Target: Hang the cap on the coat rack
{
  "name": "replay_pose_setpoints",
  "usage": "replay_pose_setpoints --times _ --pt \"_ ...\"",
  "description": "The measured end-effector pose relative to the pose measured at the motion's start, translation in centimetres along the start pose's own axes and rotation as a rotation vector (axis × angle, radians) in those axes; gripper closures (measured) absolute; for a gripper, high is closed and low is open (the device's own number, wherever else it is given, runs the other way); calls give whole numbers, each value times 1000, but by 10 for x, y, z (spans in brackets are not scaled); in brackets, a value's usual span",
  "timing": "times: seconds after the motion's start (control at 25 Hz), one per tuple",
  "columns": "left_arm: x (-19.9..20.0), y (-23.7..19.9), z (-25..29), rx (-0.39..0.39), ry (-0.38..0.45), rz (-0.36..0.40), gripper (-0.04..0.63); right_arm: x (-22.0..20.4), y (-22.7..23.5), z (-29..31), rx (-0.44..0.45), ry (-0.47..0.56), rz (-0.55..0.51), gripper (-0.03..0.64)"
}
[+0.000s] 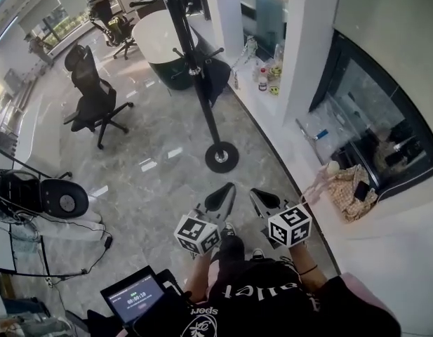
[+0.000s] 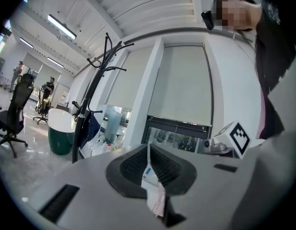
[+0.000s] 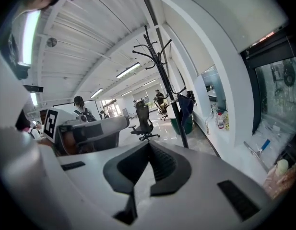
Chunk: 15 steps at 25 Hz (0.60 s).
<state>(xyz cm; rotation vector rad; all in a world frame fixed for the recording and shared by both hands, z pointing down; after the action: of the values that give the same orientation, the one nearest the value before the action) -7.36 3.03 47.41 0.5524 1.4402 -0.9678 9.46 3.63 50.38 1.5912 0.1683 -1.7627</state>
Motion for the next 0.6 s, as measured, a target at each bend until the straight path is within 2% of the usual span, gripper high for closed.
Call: replay_pose_setpoints --times 0.28,0.6 --pt "-30 70 -34 17 -39 8 589 -29 -17 -57 39 -3 12 600" --pt "-30 99 -62 39 -34 44 589 -35 -35 -80 73 24 1 600"
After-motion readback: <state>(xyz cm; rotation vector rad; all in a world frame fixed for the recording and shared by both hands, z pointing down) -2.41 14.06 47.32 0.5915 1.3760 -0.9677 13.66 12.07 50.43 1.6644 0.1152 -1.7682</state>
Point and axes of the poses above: the fingertips, and each gripper's own axes: z forward along the fingers, y to its right, x out of its top, the point moved 9 cm from there along -z, backward along the fingers, and after that the axes turned 11 degrees about x, right-handed, at the moved point
